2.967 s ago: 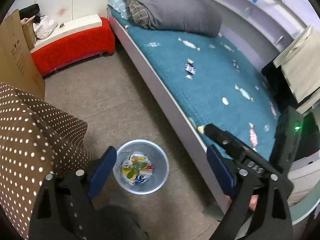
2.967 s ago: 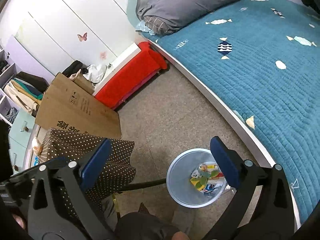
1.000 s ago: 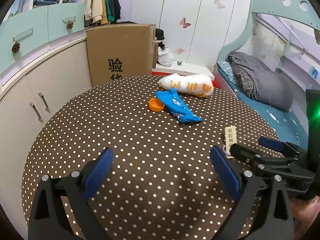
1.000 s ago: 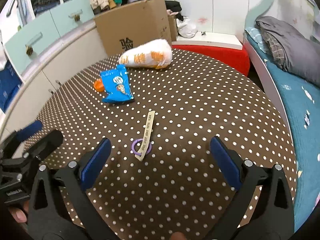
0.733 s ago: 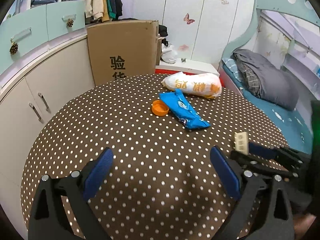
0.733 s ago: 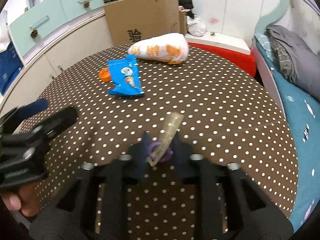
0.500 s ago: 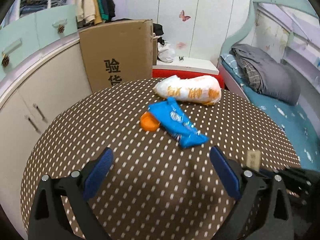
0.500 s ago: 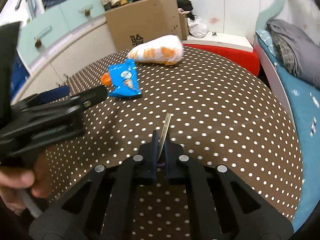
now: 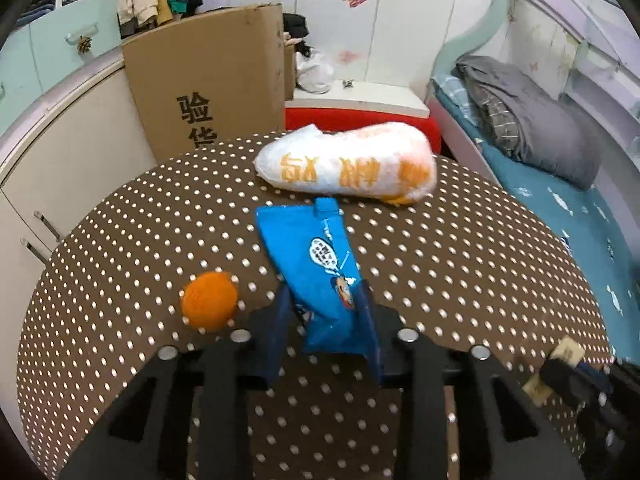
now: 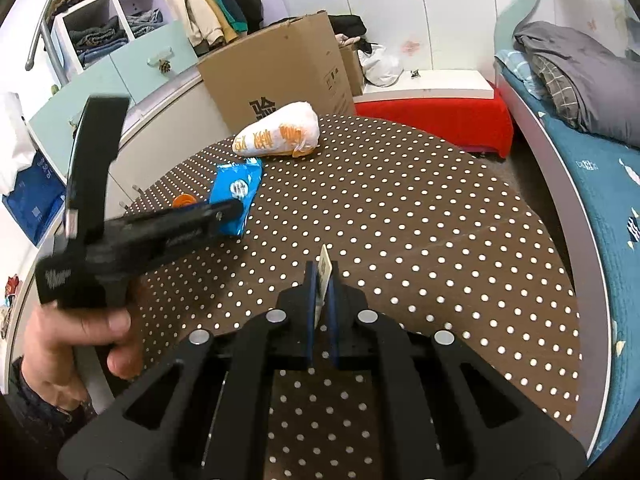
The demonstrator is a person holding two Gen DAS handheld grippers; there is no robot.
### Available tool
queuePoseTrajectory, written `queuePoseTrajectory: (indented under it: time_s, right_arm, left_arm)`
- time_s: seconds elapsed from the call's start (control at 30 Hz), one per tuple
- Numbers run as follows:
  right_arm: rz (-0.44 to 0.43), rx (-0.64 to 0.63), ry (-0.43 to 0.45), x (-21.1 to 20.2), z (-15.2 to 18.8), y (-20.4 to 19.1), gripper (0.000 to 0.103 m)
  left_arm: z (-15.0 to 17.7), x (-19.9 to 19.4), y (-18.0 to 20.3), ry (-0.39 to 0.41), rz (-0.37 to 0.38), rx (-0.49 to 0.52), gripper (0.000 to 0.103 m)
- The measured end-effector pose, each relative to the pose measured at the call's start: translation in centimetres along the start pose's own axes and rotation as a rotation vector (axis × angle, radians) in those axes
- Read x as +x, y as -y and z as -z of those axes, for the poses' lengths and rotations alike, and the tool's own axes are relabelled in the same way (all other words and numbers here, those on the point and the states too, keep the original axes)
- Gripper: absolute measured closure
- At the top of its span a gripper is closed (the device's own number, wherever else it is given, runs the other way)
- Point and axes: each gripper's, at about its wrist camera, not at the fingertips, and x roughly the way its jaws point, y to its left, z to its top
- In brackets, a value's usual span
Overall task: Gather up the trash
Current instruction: 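Grasp the small stick with the right tool while the left tool grasps the blue wrapper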
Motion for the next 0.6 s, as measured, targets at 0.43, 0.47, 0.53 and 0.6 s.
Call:
queuePoseTrajectory:
  time_s: [0.43, 0.47, 0.53, 0.6]
  right_arm:
    - [-0.012, 0.046, 0.050, -4.4, 1.5, 1.8, 0.097]
    - [-0.020, 0.051, 0.045, -4.6, 1.6, 1.9, 0.097]
    - [-0.039, 0.080, 0.023, -4.3, 1.7, 2.3, 0.092]
    - [-0.038, 0.095, 0.011, -3.8, 1.8, 2.4, 0.054]
  left_arm:
    - [7.1, -5.0, 0.3, 0.033, 0.153, 0.012, 0.077]
    - [7.6, -5.5, 0.3, 0.038, 0.155, 0.012, 0.077]
    - [8.4, -6.3, 0.2, 0.046, 0.159, 0.007, 0.077]
    - [8.9, -6.9, 0.0, 0.052, 0.157, 0.003, 0.077]
